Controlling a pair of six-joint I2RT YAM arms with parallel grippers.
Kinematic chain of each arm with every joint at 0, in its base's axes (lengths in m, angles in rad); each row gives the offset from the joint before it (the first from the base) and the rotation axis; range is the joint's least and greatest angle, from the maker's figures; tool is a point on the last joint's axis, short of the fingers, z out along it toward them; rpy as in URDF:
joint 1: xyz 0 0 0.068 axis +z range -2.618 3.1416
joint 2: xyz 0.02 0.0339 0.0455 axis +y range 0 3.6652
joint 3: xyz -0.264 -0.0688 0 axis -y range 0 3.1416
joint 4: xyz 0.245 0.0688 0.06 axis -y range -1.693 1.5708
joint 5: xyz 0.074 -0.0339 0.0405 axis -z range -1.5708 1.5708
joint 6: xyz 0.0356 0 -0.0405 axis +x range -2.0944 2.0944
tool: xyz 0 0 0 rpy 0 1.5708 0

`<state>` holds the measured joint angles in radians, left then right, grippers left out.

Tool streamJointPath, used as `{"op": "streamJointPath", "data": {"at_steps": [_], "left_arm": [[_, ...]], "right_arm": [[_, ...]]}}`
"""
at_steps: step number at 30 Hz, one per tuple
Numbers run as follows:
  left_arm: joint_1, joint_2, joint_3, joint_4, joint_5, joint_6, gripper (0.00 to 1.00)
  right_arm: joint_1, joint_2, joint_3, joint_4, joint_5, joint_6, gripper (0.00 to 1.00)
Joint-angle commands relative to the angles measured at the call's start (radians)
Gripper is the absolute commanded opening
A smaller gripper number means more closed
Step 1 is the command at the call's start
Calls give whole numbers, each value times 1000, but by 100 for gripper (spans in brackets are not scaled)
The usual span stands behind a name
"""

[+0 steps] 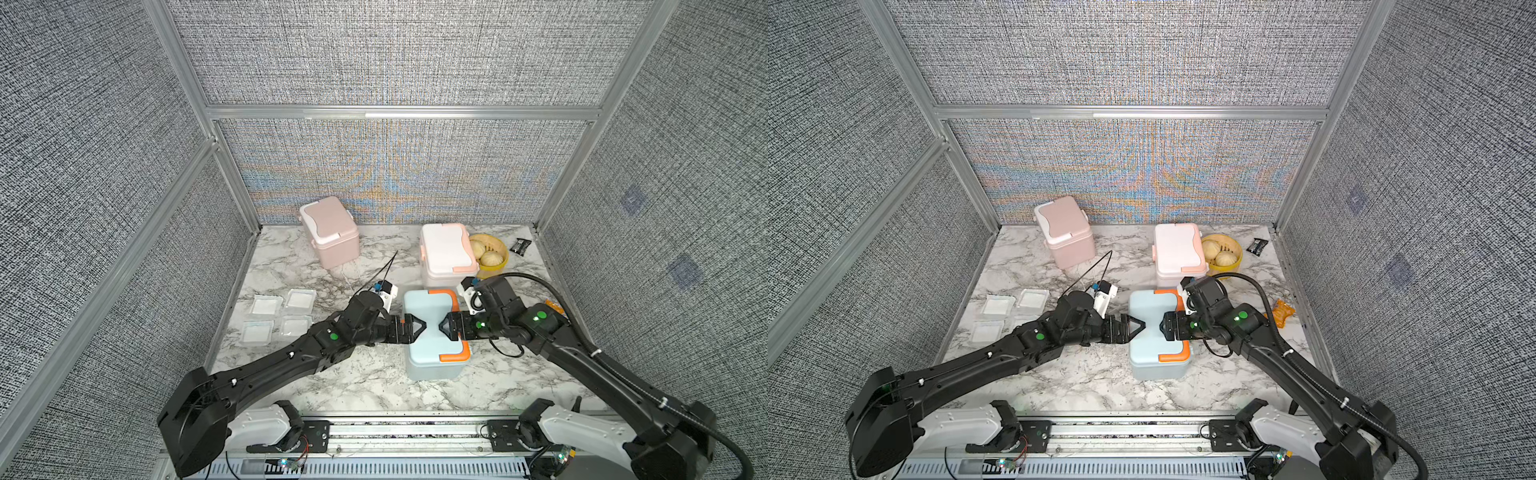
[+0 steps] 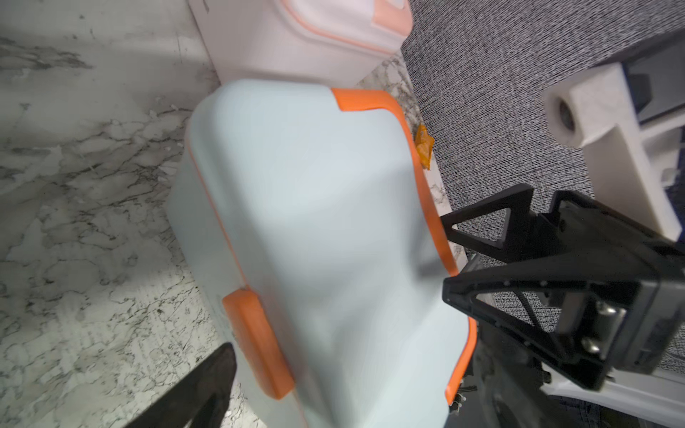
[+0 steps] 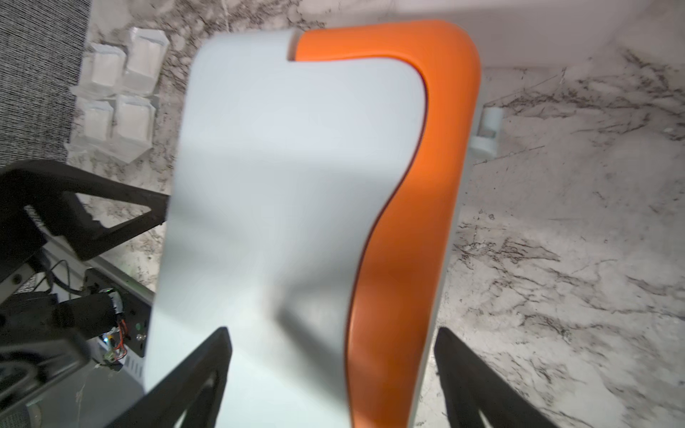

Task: Open first aid kits and take out gauze
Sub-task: Fasten the fastener of the first aid kit, then move the first aid kit to the center of the board.

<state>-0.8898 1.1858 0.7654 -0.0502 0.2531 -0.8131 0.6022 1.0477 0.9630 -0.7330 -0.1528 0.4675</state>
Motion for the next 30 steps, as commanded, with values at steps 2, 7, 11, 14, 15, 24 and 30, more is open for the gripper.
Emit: {"op": "streamJointPath", "data": {"at_steps": [2,7,11,14,15,24,30], "left_arm": [[1,-109,-12,-103,-70,43,100],[0,-287,-46,-143,-83,49,100],[0,-437,-58,-215,-137,76,100],[-1,-524,-75,-256,-176,76,100],[1,-545,-80,-266,-182,75,100],[0,-504,-134,-184,-120,39,100],[-1,-382,-163,-71,-68,8,100]], "right_arm": [[0,-122,14,-39,97,6,99],[-1,-264,23,-76,158,5,99],[-1,-337,23,-118,182,-3,99],[-1,-396,22,-147,190,-7,99],[-1,-404,23,-154,190,-6,99],[-1,-386,-47,-117,77,-6,99],[-1,-269,-103,-87,11,2,98]]}}
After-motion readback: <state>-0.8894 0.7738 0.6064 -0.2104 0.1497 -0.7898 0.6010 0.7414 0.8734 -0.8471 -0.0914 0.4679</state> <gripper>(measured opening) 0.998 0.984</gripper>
